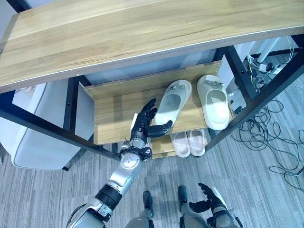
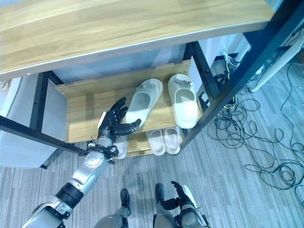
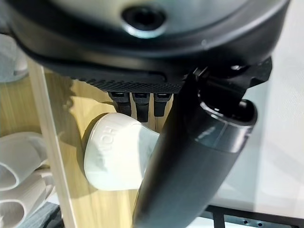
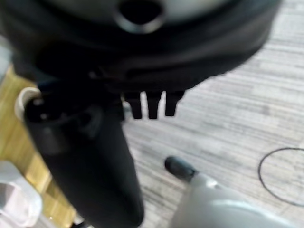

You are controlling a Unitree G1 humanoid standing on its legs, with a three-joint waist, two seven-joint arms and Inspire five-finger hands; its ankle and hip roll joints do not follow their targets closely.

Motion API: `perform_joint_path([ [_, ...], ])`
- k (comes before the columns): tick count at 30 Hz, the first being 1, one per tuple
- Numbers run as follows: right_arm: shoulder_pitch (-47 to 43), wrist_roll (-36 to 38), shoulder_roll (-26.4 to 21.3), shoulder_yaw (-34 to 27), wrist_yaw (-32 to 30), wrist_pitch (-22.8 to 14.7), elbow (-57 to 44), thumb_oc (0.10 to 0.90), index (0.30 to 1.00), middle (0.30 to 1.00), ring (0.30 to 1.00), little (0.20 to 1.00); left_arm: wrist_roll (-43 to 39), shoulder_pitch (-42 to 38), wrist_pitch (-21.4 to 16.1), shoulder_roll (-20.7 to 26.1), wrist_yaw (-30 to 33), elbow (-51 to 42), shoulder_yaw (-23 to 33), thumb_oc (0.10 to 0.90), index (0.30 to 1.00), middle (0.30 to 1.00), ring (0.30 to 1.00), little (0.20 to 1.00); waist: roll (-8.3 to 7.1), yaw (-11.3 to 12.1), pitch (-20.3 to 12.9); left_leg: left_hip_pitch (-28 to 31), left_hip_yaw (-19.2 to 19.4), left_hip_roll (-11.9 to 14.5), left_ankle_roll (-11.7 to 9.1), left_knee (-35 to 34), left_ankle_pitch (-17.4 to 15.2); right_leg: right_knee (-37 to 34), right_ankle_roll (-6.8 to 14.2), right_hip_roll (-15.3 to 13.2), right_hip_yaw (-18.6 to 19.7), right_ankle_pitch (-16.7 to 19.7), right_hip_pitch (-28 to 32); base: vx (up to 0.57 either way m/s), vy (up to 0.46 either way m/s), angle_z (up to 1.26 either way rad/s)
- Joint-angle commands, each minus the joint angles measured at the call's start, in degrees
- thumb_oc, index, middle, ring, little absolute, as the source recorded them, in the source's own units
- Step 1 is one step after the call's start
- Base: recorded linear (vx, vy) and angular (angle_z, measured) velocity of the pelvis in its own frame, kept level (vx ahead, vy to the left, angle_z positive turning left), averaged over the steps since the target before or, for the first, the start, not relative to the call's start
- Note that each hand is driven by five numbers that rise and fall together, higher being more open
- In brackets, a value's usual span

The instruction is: Arrange the slippers neatly on the shoe rack.

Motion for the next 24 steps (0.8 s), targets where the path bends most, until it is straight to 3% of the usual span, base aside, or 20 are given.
perform_joint_path([
  [1,1.4,1.1,0.3,0.8,-1.6,-1.5,-1.5,0.8,0.9,0.9,0.9,0.9,-1.3,-5.5,-4.5,-4.2,-2.9,-1.3,-4.0,0.8,0.9,0.9,0.9,0.9,-0.73,0.3,-3.1,-3.0,-0.2,-0.6,-2.1,0.1,0.1,1.6,3.7,-2.4,-3.1,-3.9,-2.1,0.0,0.0,0.0],
  [24,1.1,2.7,-0.7,1.4,-2.1,-1.7,-1.7,0.8,0.9,0.9,0.9,0.9,-3.6,-12.6,-4.5,-12.0,-3.1,1.8,-10.6,0.8,0.9,0.9,0.9,0.9,-0.38,-1.6,-2.3,-3.4,0.8,-0.5,-2.0,0.1,0.1,2.0,3.9,-2.3,-2.2,-3.6,-3.6,0.0,-0.001,-0.02],
])
